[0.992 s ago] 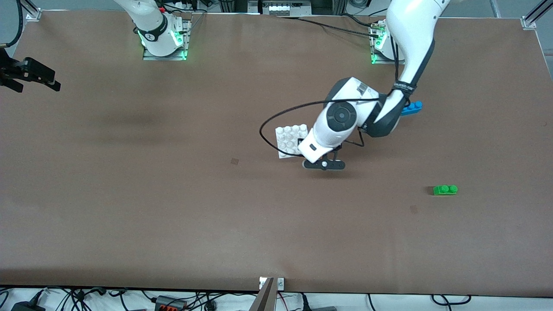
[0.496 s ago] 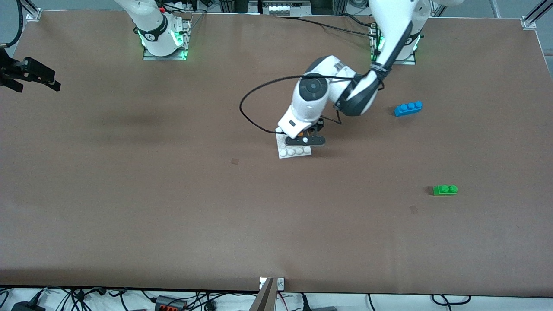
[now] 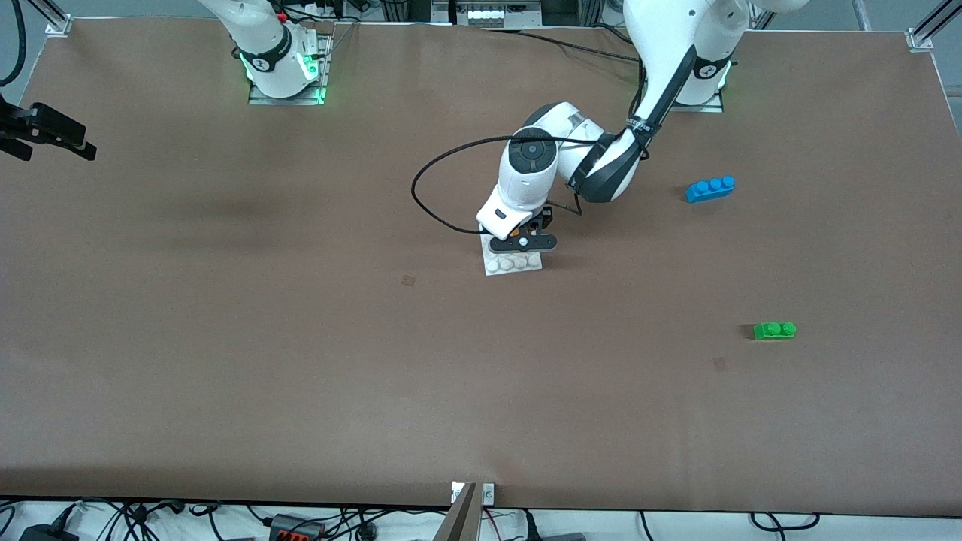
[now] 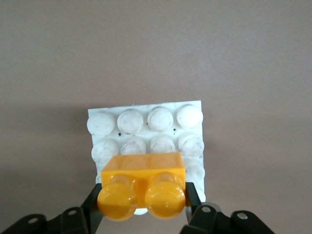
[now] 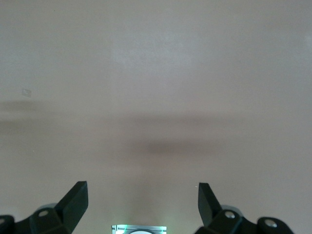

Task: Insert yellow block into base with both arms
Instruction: 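Lower the yellow block onto the plate studs and press it down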

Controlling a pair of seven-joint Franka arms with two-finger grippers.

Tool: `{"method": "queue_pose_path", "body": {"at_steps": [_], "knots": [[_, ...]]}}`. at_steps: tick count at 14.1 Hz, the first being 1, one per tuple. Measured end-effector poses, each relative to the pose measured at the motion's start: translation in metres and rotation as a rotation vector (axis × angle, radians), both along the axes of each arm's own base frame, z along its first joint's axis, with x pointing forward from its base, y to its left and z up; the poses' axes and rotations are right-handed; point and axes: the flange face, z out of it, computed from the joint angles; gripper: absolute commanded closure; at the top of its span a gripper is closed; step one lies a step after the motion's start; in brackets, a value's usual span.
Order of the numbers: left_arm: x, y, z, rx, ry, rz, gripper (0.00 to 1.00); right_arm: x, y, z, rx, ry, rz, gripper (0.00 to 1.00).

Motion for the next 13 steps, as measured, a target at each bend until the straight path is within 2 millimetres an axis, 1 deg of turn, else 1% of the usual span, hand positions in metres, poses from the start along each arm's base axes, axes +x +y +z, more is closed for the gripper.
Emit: {"method": "queue_pose_path", "body": {"at_steps": [5,13], "knots": [[-0.007,-0.005,-0.022,0.030,-0.015,-0.019,0.53,0.001,0.001,0.002,-0.001,-0.005,0.003,0.00],[-0.017,-0.014,-0.023,0.031,-0.016,-0.045,0.53,0.001,0.003,0.002,-0.001,-0.005,0.006,0.00]]}}
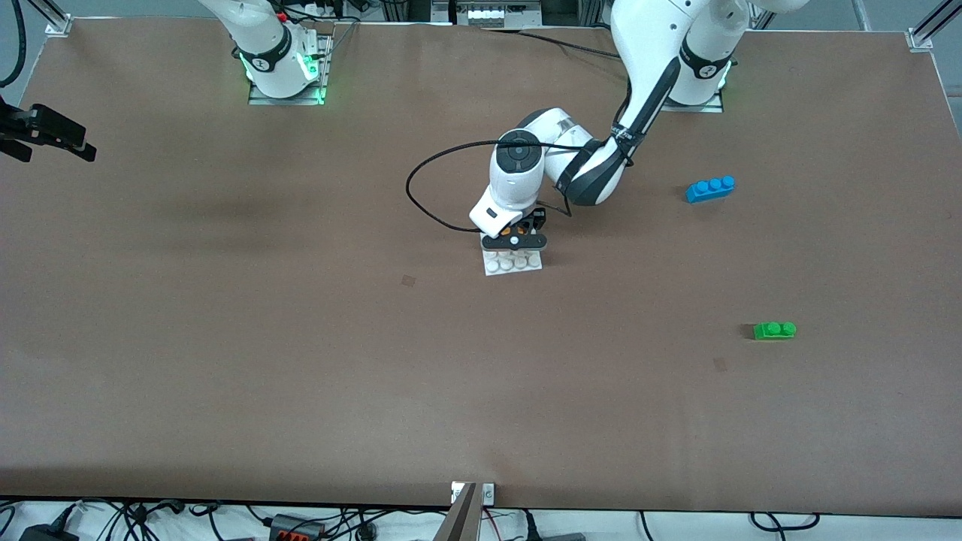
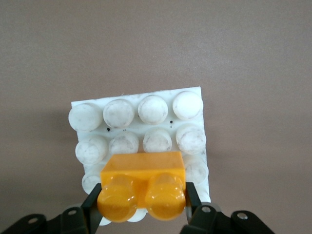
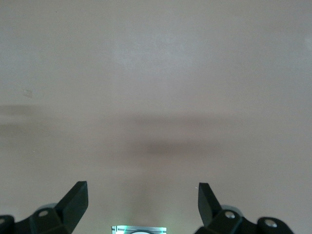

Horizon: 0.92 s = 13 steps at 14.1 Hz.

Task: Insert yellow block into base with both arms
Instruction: 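Lower the yellow block onto the plate studs and press it down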

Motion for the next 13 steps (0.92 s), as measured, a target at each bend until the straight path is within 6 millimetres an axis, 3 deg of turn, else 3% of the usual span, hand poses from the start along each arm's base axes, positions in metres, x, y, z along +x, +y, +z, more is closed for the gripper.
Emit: {"method": "queue_pose_path", "body": {"at_steps": [13], "knots": [[-0.0113,0.0064,-0.0018,-0.003,0.022,-0.012,0.54,0.0000,-0.0001,0.0002,0.000,0.000,0.000,0.00]]}}
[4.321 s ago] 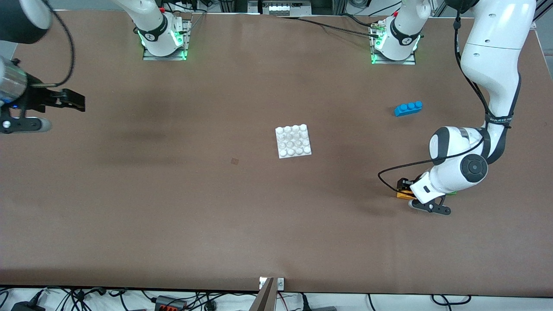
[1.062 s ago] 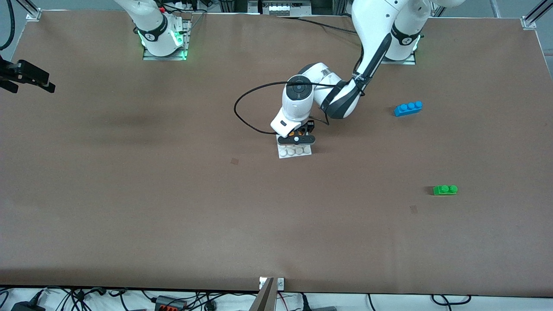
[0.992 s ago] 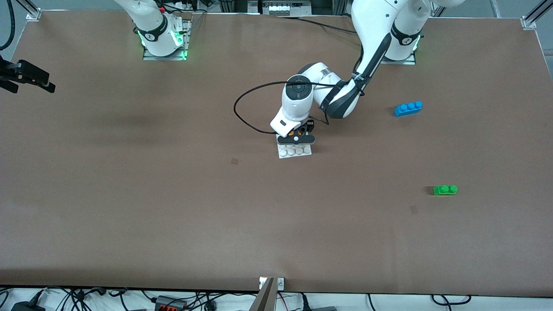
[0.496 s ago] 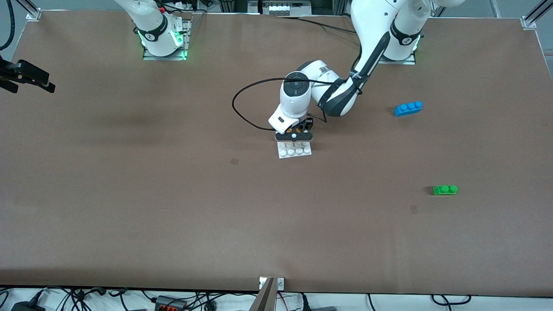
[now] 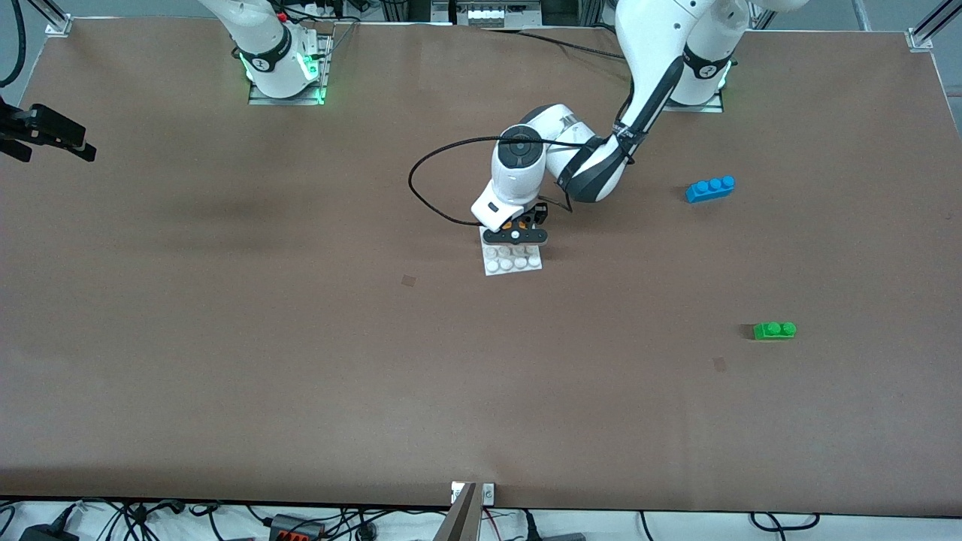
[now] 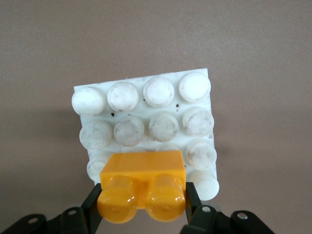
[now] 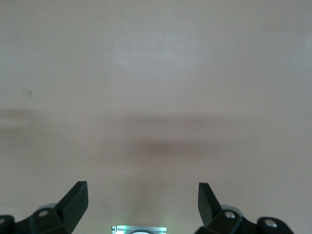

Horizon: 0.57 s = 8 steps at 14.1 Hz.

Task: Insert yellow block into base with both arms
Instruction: 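Lower the yellow block onto the plate studs and press it down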

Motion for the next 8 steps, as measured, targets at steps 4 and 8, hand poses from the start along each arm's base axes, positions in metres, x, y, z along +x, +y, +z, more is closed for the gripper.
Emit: {"method": "queue_pose_path", "body": {"at_steps": [4,8], "knots": [[-0.0023,-0.0007,-0.0029,-0.007,-0.021,-0.008,0.54,0.0000,0.0000,0.0000,0.000,0.000,0.000,0.00],[-0.0026,-0.0009,-0.0037,-0.008,-0.023,-0.007,0.54,0.0000,0.0001,0.0000,0.000,0.000,0.000,0.00]]}}
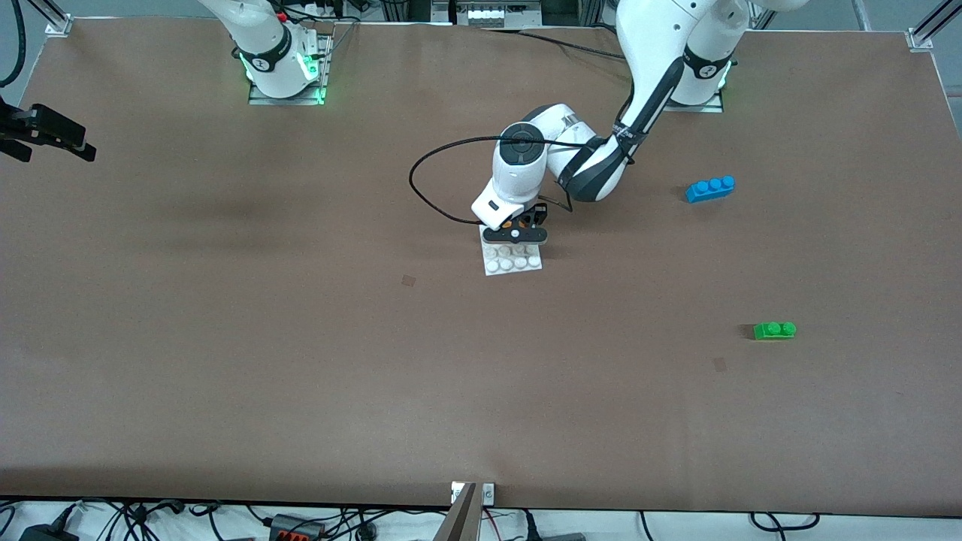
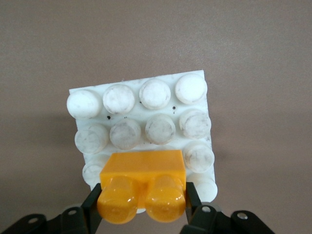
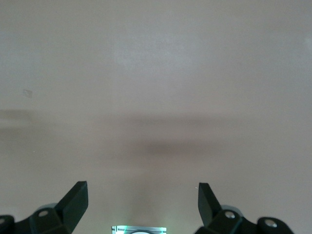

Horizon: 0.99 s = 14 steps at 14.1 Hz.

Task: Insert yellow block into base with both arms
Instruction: 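Lower the yellow block onto the plate studs and press it down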

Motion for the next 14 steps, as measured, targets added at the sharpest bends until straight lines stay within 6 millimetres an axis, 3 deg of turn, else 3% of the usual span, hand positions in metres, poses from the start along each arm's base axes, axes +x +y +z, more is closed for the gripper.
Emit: {"method": "queue_pose_path", "body": {"at_steps": [14], "knots": [[0.0082,0.0081,-0.0052,0.019,0.018,0.025,0.68,0.0002,0.0014,0.0000,0.000,0.000,0.003,0.00]]}}
